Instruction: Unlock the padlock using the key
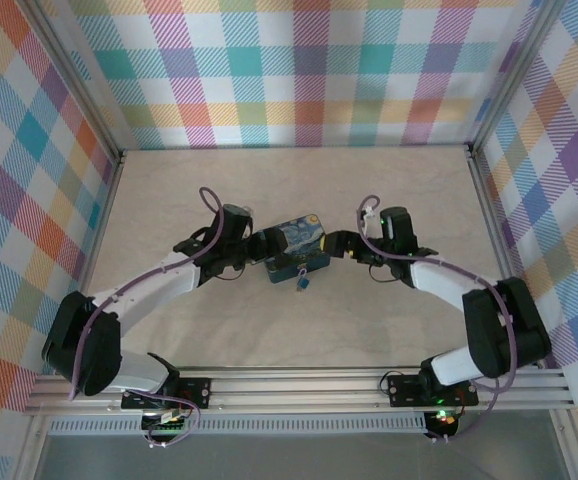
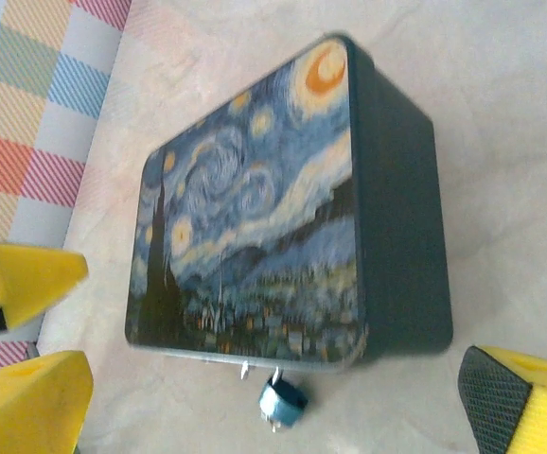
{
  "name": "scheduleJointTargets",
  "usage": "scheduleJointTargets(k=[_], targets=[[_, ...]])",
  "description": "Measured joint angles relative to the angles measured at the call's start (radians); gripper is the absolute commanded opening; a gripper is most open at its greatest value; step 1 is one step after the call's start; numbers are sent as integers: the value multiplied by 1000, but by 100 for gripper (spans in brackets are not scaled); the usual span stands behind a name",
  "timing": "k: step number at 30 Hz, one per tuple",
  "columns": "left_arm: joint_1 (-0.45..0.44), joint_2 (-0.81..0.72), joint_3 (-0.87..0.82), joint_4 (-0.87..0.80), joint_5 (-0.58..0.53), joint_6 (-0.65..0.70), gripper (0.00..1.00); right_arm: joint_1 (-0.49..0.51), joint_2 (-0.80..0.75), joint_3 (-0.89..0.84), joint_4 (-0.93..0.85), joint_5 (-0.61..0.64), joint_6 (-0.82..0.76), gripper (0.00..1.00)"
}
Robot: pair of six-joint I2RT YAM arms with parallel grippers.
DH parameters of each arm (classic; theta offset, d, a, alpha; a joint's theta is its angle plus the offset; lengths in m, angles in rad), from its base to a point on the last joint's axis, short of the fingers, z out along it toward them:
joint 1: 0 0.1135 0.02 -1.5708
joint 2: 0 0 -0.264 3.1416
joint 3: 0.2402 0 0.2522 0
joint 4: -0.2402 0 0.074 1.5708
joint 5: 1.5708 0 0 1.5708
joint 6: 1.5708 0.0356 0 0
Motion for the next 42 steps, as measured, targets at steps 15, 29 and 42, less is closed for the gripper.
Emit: scheduleJointTargets(k=[15, 29, 42], targets=[[0, 218, 237, 8, 170, 52, 83, 197, 14, -222, 370, 27, 70, 94], [0, 331, 268, 7, 200, 65, 82, 229, 191, -227, 565, 79, 75, 73], [-1, 339, 267, 6, 202, 64, 82, 234, 290, -219, 623, 78, 70, 55]])
